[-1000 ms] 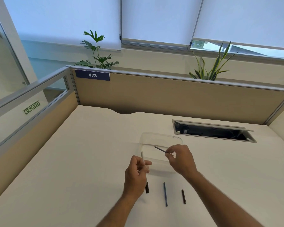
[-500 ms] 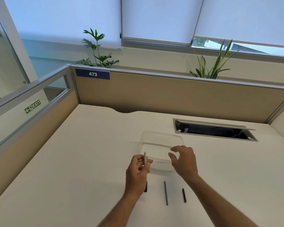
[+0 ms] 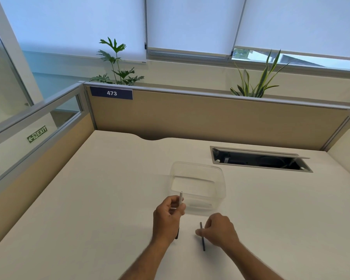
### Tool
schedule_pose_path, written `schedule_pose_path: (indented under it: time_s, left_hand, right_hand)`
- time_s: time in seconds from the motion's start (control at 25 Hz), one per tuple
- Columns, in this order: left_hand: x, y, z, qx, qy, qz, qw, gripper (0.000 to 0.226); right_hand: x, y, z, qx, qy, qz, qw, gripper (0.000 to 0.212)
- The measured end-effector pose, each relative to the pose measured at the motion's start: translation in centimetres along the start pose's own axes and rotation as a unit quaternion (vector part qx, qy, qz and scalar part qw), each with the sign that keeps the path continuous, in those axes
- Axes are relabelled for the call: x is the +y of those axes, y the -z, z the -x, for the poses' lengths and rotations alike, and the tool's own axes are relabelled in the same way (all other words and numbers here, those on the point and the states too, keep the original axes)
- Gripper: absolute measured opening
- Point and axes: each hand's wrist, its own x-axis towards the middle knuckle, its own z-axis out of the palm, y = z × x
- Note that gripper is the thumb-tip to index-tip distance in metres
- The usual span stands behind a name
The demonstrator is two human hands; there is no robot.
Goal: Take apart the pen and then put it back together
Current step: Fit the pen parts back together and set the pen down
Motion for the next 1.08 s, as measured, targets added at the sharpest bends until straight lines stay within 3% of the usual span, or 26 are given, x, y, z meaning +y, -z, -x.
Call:
schedule_pose_path:
  time_s: [0.16, 0.32, 0.56, 0.64, 0.76, 0.88, 1.08]
  left_hand:
    - [-0.1, -0.2, 0.1, -0.002, -0.002, -0.006, 1.0, 0.017]
    - [-0.2, -0.3, 0.1, -0.005, 0.001, -0.006, 1.0, 0.017]
    - [-0.5, -0.3, 0.2, -0.006, 0.011, -0.005, 1.0, 0.015]
    - [-0.5, -0.3, 0.4, -0.007, 0.015, -0.006, 1.0, 0.012]
    - [-0.6, -0.3, 0.4, -0.006, 0.016, -0.008, 1.0, 0.012]
    - [-0.4, -0.4, 0.4, -0.007, 0.006, -0.008, 1.0, 0.015]
    - [0.2, -1.1, 0.8, -0.018, -0.01, 0.001, 1.0, 0.023]
  right_hand:
    - [-0.1, 0.1, 0.0, -0.066, -0.034, -0.009, 0.997, 0.046]
    - [0.1, -0.2, -0.6, -0.102, -0.06, -0.07, 0.991, 0.036]
    - [0.2, -0.8, 0.1, -0.055, -0.014, -0.044, 0.997, 0.017]
    - [0.1, -0.5, 0.1, -0.047, -0.005, -0.132, 0.99, 0.011]
    - [-0.5, 1.1, 0.2, -0.066, -0.001, -0.317, 0.946, 0.009]
    - [-1.5, 3.6, 0.7, -0.076, 0.052, -0.438, 0.894, 0.024]
    - [-3.2, 6.3, 1.7, 0.0, 0.143, -0.561, 0.815, 0.015]
